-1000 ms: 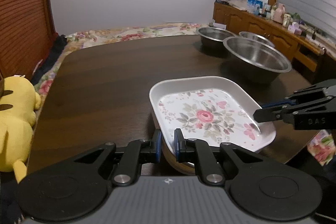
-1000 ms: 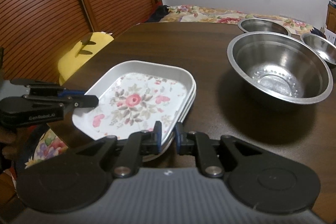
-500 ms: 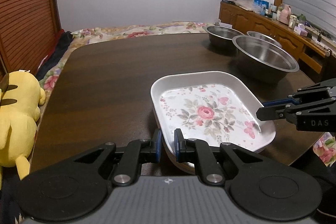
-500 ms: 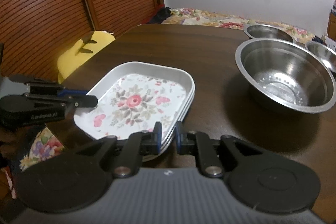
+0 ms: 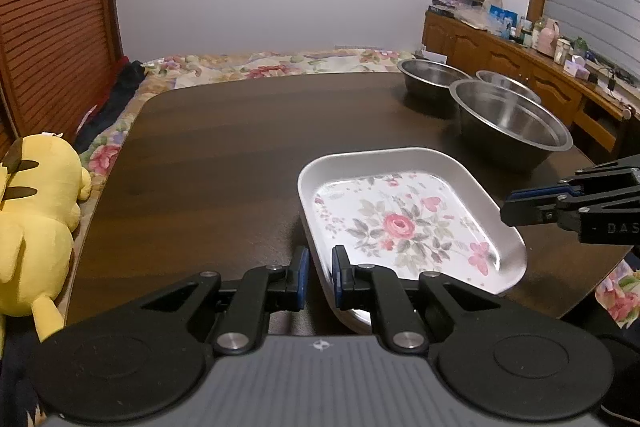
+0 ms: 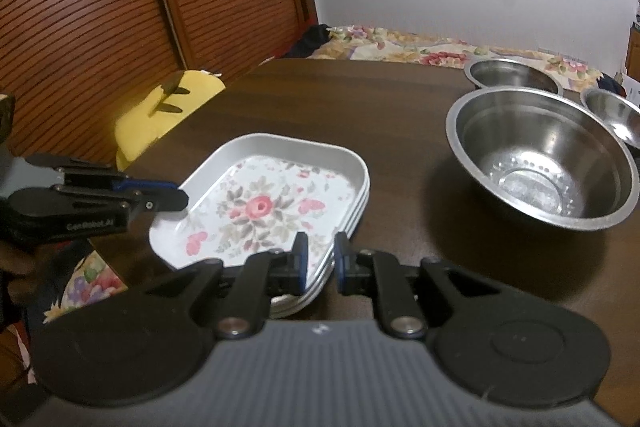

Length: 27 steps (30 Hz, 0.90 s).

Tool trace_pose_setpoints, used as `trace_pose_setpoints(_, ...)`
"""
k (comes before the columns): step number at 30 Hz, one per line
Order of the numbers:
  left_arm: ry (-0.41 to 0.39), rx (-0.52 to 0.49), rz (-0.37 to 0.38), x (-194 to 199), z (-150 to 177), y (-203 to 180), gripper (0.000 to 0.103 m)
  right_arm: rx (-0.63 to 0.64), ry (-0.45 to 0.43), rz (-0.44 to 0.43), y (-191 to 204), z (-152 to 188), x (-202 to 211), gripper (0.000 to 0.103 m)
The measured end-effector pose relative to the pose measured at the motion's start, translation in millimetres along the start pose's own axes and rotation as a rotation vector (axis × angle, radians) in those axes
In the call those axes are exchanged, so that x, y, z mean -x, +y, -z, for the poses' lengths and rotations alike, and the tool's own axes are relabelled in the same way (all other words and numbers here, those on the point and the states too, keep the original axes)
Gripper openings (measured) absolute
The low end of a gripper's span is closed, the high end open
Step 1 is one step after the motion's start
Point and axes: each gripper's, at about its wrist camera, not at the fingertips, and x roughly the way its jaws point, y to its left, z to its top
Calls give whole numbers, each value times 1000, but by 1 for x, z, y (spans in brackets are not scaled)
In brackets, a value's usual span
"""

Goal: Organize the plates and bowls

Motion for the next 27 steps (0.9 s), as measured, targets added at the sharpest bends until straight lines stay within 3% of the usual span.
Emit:
trace_pose_setpoints(3, -14, -2, -12, 4, -4, 0, 16, 12, -22, -4, 2, -2, 6, 15)
trace_pose_setpoints(7, -46, -1, -9, 10, -13, 0, 27, 40, -61, 8, 2, -6, 19, 15)
trace_pose_setpoints(14, -103, -31, 10, 14, -38, -16, 33, 47, -117, 54, -19, -16, 36, 16)
trace_pose_setpoints(15, -110, -36, 15, 13, -43, -20, 36, 41, -124, 65, -24, -18, 38, 17)
trace_pose_setpoints(19, -154, -66, 36, 9, -58, -40, 45, 37, -168, 120, -42, -27, 47, 40)
trace_pose_setpoints(27, -163, -89, 103, -16, -75, -82, 48, -7, -225, 228, -89, -36, 52, 40)
